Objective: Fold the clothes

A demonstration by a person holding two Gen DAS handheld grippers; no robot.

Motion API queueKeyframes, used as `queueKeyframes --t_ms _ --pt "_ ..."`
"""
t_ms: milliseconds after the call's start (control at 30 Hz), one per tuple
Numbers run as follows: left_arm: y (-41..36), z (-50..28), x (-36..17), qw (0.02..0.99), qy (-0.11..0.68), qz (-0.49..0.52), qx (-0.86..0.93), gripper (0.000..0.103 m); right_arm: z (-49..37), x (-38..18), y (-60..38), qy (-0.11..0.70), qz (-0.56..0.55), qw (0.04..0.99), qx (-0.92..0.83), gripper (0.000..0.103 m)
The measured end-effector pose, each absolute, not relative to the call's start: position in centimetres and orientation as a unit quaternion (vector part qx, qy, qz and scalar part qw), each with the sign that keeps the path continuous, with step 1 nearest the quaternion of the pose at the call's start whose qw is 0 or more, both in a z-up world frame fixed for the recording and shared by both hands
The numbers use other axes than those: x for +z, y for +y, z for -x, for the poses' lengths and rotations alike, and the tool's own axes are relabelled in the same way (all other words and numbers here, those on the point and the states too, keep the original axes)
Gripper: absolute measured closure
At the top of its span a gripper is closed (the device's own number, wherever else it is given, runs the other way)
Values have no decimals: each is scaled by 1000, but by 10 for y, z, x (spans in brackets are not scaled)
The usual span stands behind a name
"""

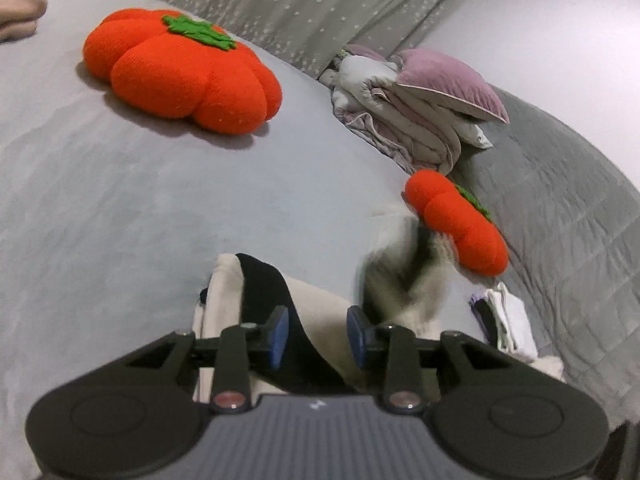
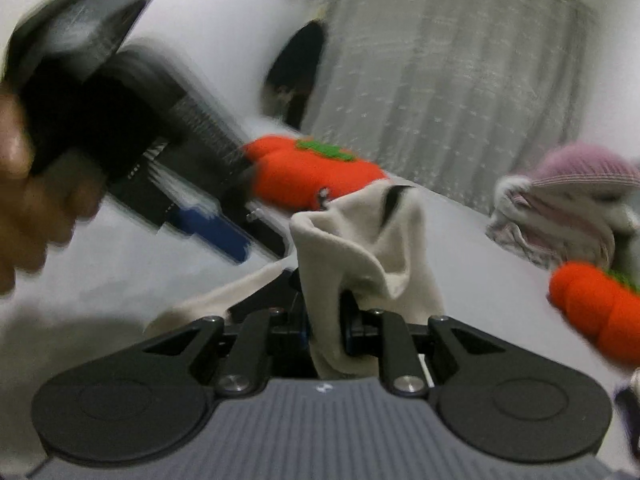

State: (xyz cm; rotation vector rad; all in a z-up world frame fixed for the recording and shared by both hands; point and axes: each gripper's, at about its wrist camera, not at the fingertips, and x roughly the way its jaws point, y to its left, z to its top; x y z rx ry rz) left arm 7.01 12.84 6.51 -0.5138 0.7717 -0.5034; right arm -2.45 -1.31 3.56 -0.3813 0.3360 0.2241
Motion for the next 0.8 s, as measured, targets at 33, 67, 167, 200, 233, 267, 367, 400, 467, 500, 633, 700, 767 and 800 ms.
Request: queueKeyframes --t_ms 33,67,167,200,233,267,367,400,467,500,633,700,767,800 --pt "131 -74 63 861 370 255 -237 70 22 31 -5 171 207 957 113 84" --pt "137 -77 60 856 373 272 -233 70 18 27 -1 176 214 954 111 84" --pt "148 -84 50 842 386 308 -217 70 12 21 7 187 233 949 102 84" --pt "149 -84 46 840 389 311 -215 70 10 20 9 189 239 947 99 84" --pt "149 -84 44 838 392 315 -213 70 8 18 12 192 245 945 96 84" --pt "150 -85 42 834 393 322 -213 70 6 17 14 195 251 944 93 84" --pt "159 -87 38 821 395 355 -209 66 1 12 21 203 269 938 84 83" --pt "167 -88 36 816 391 374 -202 65 0 10 21 205 274 936 85 83" --pt "180 -90 34 810 383 403 -186 64 0 6 22 205 284 932 89 82" --pt "181 -90 35 812 383 402 -182 64 1 4 22 205 291 930 92 81" --pt "169 -89 36 822 392 367 -191 64 7 -1 24 196 319 920 113 70" --pt "158 -87 39 829 393 343 -201 63 11 0 24 187 324 919 127 63" --pt "153 -87 44 832 386 336 -215 61 18 0 27 176 332 917 136 62" --pt "150 -86 46 834 381 332 -222 61 20 0 28 172 338 915 139 62"
